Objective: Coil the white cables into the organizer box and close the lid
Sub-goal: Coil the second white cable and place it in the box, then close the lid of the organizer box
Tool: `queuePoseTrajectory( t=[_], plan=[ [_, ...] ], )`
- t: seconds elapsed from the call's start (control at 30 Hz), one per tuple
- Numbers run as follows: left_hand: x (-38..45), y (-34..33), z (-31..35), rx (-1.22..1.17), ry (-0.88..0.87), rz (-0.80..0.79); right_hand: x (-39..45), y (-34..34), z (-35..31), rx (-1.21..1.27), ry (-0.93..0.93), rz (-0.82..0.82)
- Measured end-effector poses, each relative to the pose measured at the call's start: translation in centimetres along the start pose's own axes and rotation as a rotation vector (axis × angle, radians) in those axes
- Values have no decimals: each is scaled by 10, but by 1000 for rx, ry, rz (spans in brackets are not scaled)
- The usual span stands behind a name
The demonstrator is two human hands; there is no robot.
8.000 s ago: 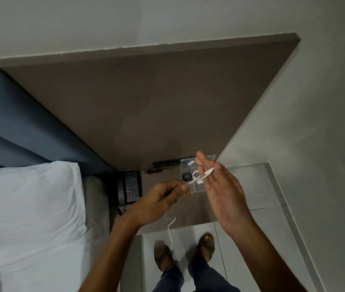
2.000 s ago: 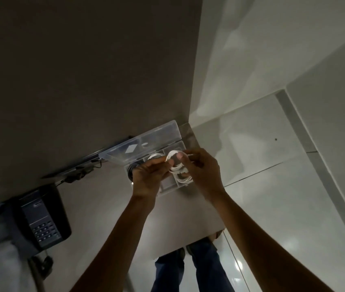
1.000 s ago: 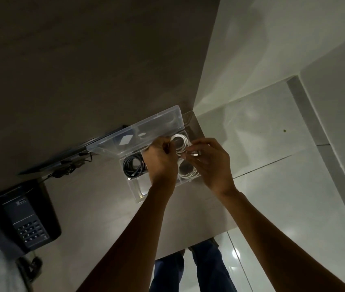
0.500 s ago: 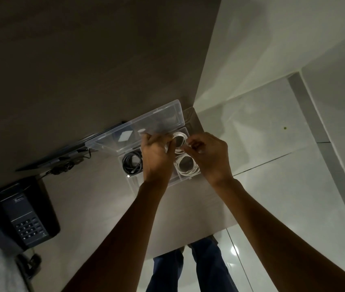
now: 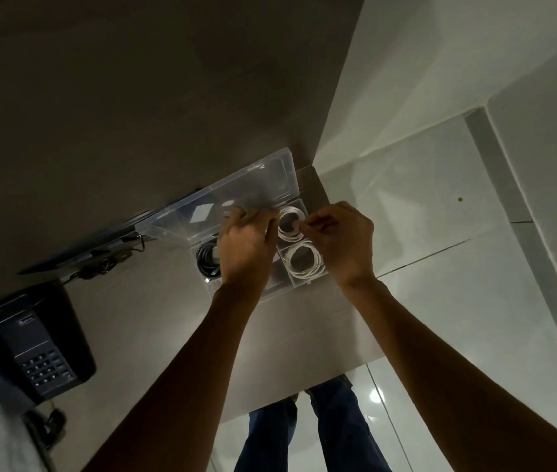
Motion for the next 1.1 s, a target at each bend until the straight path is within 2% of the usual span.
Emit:
queuePoseTrajectory(
  t=[0.2,0.33,0.47,0.63,0.9,1.1],
  plan=[
    [-9,-6,2,64,-49,-45,-4,13,-11,-54,155,-46],
    [-12,-9,3,52,-33,-28,-6,12,-11,-85,170,-92],
    [-17,-14,1,-22,-8,-64,-2,2,-11,-88,92,-84],
    [-27,-15,1,-105,-46,-78,10,-10,7,-100,-153,-132],
    [-42,3,-2,-141,-27,-34,4,-14,14,-31,-270,-184],
    [-39,28,2,-177,0,17,-12,-8,11,45,-234,-154]
  ],
)
Point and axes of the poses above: each hand's wrist, its own x-axis towards the middle knuckle, its own y-axis out of the back of the hand, z = x × y, the point moved 7 cm from there along x, towards the middle knuckle
